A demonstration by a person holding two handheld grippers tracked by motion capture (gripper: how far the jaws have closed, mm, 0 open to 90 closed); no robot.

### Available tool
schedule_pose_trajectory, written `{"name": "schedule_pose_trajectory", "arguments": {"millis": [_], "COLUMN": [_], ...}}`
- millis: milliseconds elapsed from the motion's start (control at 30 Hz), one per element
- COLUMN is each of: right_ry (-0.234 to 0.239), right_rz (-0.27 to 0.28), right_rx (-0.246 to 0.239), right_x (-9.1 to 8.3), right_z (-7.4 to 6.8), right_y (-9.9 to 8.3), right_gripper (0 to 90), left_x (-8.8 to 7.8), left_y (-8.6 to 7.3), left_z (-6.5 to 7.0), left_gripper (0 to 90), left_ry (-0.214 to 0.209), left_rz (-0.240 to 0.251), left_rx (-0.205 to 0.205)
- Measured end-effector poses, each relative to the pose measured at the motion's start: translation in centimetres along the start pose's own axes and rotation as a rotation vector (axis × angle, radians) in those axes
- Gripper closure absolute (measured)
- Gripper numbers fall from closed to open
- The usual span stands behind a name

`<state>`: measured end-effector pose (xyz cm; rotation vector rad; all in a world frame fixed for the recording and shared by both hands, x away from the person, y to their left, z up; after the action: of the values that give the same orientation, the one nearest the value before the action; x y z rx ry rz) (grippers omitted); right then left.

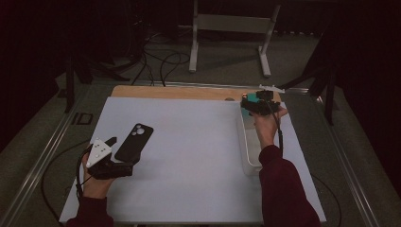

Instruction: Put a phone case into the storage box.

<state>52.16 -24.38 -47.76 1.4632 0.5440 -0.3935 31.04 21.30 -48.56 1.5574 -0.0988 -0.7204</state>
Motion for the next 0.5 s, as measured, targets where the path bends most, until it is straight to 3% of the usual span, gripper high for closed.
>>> {"name": "schedule_pose_trajectory", "arguments": {"millis": [300, 500], "right_ry": [0.051, 0.122], "right_rz": [-0.013, 0.023], "right_rx": [-0.050, -0.044], "right_x": [-1.6, -3.4], "right_z": [-0.7, -1.9], "right_y": [-0.1, 0.2], "right_gripper": [8.3, 8.2], "left_x": [0.0, 0.1], "left_y": [0.0, -0.1], "left_z": [-0.1, 0.0], "left_gripper": [0.0, 0.0], "left_ry": [0.010, 0.011], "left_rz": [-0.005, -0.011], "left_rx": [-0.001, 0.003]}}
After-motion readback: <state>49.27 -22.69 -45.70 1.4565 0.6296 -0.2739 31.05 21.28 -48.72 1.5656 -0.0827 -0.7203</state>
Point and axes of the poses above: each handheld gripper's, and its own axes: x roughly forward along the jaws, y roughly out of its top, z roughly to its right, the point moved 6 cm from there along x, roughly forward along the jaws, and after that the axes turned 4 degrees about -x, right-handed, at the moved point
